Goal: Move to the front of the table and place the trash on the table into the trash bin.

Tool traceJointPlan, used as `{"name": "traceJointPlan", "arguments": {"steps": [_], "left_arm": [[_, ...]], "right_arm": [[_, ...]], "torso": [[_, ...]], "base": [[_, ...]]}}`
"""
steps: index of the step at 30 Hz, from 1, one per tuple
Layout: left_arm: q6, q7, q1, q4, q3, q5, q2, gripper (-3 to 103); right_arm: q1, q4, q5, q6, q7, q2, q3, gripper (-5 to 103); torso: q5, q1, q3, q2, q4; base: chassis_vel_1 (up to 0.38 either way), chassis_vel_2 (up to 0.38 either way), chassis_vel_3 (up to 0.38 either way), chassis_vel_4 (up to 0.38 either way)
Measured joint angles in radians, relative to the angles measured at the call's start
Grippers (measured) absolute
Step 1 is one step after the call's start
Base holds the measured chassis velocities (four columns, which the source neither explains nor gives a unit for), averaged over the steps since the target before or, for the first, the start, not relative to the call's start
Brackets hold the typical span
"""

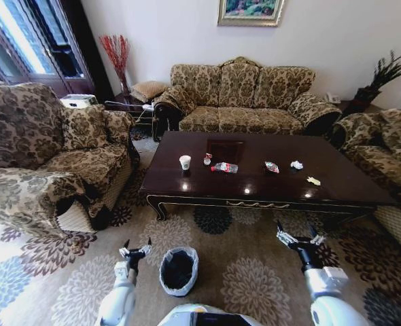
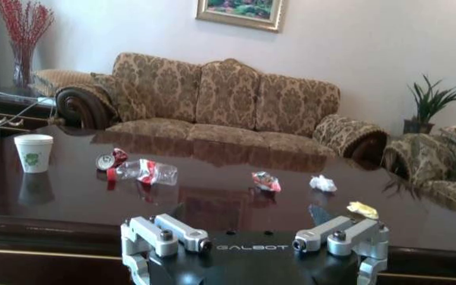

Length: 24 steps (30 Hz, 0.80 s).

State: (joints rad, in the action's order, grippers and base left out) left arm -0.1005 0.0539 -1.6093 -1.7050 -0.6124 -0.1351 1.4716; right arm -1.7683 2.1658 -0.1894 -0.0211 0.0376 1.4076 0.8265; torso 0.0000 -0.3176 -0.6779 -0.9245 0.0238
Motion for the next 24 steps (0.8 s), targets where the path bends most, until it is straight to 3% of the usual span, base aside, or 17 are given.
{"name": "traceJointPlan", "arguments": {"steps": [5,10,24], "left_arm": [[0.014,-0.003,0.017,0.124,0.039,0.050,0.011,100],[0.019,-0.018,0.013,0.163,0.071,0.081,0.034,100],[0.049,-0.018,0.169,0.437,0.058,0.137,0.085,100]], "right_arm": [[0.003,0.000,0.000,0.002,0.000,0.001,0.000,100],[0.007,-0.006,0.004,0.002,0.001,-0.001,-0.007,100],[0.021,0.027,0.033,-0.026,-0.005,-0.014,-0.058,100]], "torso": [[0.0000,0.000,0.000,0.000,0.0000],[0.0002,0.000,0.000,0.000,0.0002],[-0.0001,0.000,0.000,0.000,0.0001]], "base": [[0.000,0.000,0.000,0.000],[0.000,0.000,0.000,0.000],[0.000,0.000,0.000,0.000]]}}
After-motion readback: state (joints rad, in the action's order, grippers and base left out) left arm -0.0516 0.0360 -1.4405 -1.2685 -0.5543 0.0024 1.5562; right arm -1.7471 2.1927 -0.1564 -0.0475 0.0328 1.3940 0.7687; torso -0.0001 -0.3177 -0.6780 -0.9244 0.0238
